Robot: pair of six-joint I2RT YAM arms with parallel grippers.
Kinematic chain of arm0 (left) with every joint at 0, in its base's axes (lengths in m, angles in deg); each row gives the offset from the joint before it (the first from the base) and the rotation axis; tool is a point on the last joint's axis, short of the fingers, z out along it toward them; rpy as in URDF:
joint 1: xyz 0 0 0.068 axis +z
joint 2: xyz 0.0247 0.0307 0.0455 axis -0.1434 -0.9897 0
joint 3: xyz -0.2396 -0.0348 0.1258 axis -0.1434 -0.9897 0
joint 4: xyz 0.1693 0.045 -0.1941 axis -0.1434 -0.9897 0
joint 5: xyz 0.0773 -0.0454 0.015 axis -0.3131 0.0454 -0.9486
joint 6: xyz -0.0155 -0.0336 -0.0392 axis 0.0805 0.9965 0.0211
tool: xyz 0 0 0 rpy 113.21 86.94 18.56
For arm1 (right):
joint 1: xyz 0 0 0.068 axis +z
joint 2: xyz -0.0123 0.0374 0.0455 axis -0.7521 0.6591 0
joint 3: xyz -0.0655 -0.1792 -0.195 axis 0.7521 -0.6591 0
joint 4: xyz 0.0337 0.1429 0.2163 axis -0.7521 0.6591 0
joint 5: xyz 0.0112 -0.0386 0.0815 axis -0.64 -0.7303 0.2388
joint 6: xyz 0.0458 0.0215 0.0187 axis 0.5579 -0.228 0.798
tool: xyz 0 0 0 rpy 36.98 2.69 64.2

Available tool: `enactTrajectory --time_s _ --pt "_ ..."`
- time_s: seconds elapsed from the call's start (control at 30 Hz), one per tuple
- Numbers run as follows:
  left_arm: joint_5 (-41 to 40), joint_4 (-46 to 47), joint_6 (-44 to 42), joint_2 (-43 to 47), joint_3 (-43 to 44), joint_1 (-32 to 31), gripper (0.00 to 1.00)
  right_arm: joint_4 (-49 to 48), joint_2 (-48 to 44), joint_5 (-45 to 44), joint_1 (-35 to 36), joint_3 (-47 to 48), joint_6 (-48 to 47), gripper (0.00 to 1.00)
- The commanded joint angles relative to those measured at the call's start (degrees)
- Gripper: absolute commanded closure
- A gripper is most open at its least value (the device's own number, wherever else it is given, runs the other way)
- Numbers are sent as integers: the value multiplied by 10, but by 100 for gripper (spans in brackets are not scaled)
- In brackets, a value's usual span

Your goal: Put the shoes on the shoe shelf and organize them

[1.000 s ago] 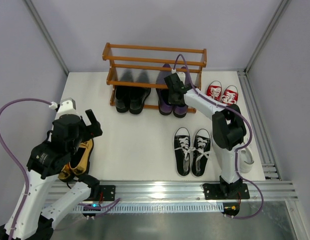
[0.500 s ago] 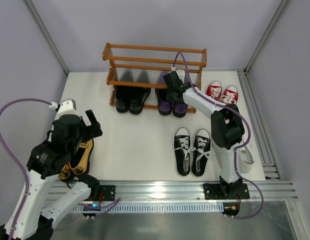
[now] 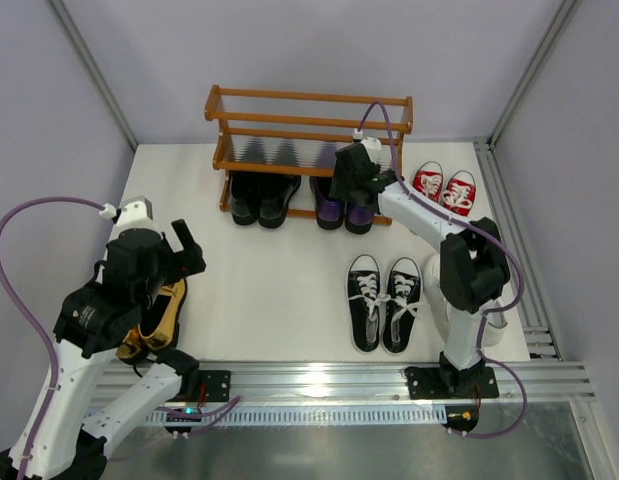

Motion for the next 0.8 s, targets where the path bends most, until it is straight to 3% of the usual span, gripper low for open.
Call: enactTrajectory --time_s 0.0,0.2,0.3,0.5,0.77 --pt "8 13 6 2 10 -1 0 -43 -84 -6 13 -38 13 35" --pt "14 30 7 -3 14 -2 0 -15 -184 -33 51 -83 -3 23" --pt "32 40 7 -13 15 -2 0 43 -246 -60 67 -119 6 19" --pt "70 76 16 -31 -10 -1 0 189 -409 -133 69 -257 97 0" --pt "95 111 7 -57 -15 -2 0 334 -549 -132 37 -356 221 0"
